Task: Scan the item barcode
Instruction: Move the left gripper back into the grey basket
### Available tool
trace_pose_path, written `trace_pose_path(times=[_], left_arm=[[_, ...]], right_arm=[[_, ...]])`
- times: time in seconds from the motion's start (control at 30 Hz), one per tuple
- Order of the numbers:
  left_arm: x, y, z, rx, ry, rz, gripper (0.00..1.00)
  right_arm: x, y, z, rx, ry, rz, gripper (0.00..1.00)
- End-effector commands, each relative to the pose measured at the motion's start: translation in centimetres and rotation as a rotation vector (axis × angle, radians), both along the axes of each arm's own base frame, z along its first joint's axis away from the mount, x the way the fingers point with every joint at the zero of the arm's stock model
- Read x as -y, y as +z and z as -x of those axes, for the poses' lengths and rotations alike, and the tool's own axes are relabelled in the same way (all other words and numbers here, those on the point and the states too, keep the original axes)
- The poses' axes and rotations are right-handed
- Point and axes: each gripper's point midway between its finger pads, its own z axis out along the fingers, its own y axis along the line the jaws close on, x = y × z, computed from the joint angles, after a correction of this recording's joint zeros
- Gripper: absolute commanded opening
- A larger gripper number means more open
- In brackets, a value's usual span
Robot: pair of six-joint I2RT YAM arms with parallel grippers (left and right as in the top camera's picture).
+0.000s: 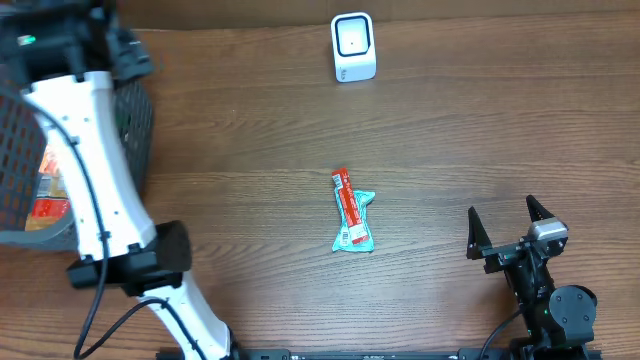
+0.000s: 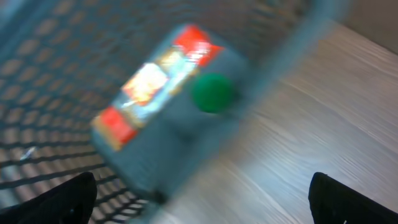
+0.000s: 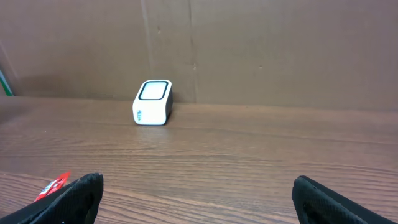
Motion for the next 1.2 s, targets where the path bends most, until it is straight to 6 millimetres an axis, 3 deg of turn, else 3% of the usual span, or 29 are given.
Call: trace_pose_path(times=[0.0, 0.1, 0.27, 0.47, 0.73, 1.17], left_arm=[[-4.3, 1.7, 2.8, 0.018, 0.106, -0.051, 0.99], [-7.0, 1.5, 4.3, 0.016, 0.144, -0.026, 1.00], [-10.2, -0.5, 5.4, 0.014, 0.053, 0.093, 1.00], [-14.5, -4.8, 7.8, -0.046, 0.101, 0.178, 0.99], [-16.6, -12.0, 7.9, -0.109, 0.015, 0.270, 1.00], [-19.2, -17.2, 5.1, -0.135, -0.180, 0.128, 1.00]], right_arm=[[0.1, -0.2, 0.0, 0.000, -0.007, -0.009, 1.00], [0.1, -0.2, 0.0, 0.000, -0.007, -0.009, 1.00], [0.1, -0.2, 0.0, 0.000, -0.007, -0.009, 1.00], [0.1, -0.2, 0.0, 0.000, -0.007, -0.009, 1.00], [0.1, -0.2, 0.0, 0.000, -0.007, -0.009, 1.00], [0.1, -0.2, 0.0, 0.000, -0.007, -0.009, 1.00]])
